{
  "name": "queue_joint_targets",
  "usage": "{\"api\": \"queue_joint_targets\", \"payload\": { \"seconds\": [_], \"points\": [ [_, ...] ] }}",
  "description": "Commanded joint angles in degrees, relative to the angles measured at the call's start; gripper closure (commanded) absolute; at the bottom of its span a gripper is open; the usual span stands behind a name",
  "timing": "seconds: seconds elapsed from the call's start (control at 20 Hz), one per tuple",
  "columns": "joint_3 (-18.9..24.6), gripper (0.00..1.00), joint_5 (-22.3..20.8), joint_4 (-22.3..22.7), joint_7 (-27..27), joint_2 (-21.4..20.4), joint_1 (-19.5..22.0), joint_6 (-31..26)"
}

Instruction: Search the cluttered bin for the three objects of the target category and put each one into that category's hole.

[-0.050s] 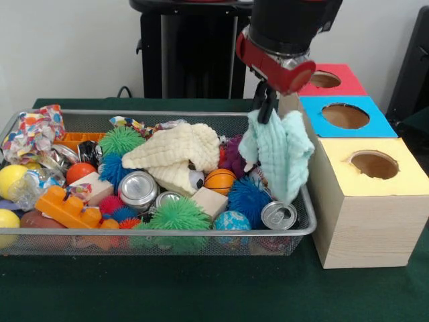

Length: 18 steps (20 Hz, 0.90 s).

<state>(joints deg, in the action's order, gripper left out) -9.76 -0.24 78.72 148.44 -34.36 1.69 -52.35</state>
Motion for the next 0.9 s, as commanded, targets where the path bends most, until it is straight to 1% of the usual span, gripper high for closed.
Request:
{"api": "queue_joint_targets", "payload": {
  "seconds": [0.05,0.2,0.4,0.65,0.75,0.9],
  "points": [
    [2.41,1.00,-3.21,-4.50,-6.85,-1.40,4.36,-8.45],
    [3.49,1.00,-4.41,-6.51,-9.92,-0.46,6.39,-7.60],
    [5.70,1.00,-5.63,-10.46,-14.28,0.79,9.30,-9.04],
    [7.50,1.00,-7.11,-17.83,-17.90,0.79,12.19,-18.22],
    [8.51,1.00,-7.47,-19.92,-19.19,0.55,13.66,-21.30],
    [9.81,1.00,-7.89,-21.54,-21.50,-0.34,15.97,-23.97]
  ]
}}
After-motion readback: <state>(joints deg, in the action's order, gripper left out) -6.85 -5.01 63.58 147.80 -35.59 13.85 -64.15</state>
